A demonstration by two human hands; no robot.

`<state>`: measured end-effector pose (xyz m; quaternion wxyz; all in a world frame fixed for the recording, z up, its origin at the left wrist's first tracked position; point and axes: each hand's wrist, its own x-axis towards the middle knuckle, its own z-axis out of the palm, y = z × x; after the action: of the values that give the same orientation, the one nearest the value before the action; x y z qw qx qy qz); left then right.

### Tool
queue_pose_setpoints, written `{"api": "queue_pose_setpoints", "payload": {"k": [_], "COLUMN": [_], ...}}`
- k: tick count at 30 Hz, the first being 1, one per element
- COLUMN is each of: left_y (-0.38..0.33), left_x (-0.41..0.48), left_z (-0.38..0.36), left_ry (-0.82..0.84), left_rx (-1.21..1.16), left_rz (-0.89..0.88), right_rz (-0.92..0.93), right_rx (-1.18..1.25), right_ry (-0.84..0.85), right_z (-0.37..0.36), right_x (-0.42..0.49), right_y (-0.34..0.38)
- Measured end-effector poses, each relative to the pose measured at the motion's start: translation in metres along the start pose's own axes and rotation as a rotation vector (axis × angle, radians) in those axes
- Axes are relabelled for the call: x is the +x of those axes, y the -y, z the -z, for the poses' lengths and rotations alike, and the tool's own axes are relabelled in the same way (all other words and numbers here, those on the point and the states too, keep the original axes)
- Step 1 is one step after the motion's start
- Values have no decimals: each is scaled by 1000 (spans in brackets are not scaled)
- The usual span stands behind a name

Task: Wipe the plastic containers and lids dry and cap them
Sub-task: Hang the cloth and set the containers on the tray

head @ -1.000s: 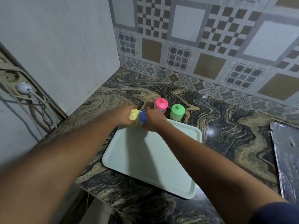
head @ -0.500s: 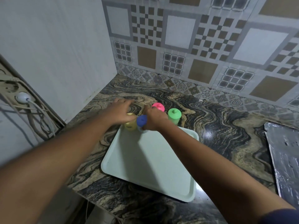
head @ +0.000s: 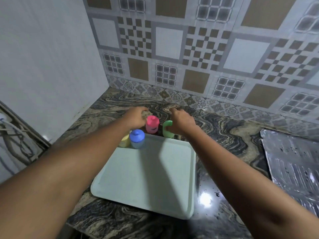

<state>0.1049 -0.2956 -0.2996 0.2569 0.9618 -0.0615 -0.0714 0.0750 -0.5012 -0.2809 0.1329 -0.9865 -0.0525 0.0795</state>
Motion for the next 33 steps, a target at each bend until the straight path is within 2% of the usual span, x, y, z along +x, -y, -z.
{"api": "queue_pose_setpoints", "payload": {"k": [12,22,33], "left_y": [4,12,4], "left_x": [32,41,40], "left_z": [-35,-38,-40], "left_ry": [64,58,115], "left_rx": [-10,-11,51], "left_rz": [-1,26,-39], "right_rz": [-12,-16,-15], "right_rx": [-18,66,90], "right_ry": [74,75,65], "right_z": [-32,-43,-50], "right_x": [23,34,40], "right_y": [-18,-19,-22]}}
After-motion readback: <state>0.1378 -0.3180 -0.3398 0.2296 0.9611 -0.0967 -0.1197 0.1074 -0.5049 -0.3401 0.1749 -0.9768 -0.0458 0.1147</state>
